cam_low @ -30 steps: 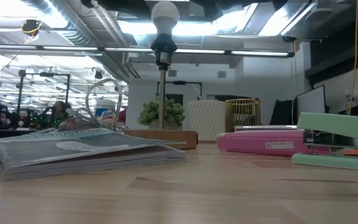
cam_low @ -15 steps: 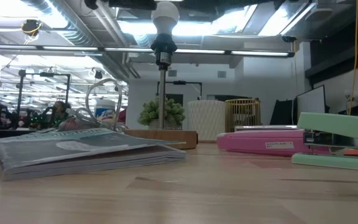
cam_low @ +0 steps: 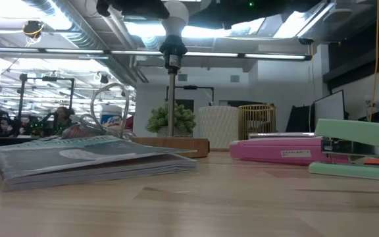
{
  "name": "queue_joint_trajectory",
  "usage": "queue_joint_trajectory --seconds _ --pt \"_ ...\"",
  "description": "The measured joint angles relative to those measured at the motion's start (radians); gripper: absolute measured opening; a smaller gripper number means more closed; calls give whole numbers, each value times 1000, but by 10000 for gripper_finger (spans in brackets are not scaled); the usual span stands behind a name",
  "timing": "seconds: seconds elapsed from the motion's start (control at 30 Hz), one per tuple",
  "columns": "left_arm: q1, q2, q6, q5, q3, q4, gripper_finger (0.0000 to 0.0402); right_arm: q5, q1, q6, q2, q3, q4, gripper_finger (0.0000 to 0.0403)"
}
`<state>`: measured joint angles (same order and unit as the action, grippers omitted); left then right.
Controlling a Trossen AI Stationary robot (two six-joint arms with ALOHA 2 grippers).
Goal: Screw lightbulb
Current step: Insert the lightbulb into the lamp
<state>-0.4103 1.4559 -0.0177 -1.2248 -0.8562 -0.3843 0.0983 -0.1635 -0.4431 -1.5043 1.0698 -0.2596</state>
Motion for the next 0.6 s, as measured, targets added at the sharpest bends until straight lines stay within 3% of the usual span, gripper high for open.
queue_joint_trajectory --seconds 0.17,0.6 --pt "0 0 34 -70 0 1 1 62 -2 33 0 0 3 44" --pt "0 0 45 -104 0 42 1 144 -2 89 1 0 26 44"
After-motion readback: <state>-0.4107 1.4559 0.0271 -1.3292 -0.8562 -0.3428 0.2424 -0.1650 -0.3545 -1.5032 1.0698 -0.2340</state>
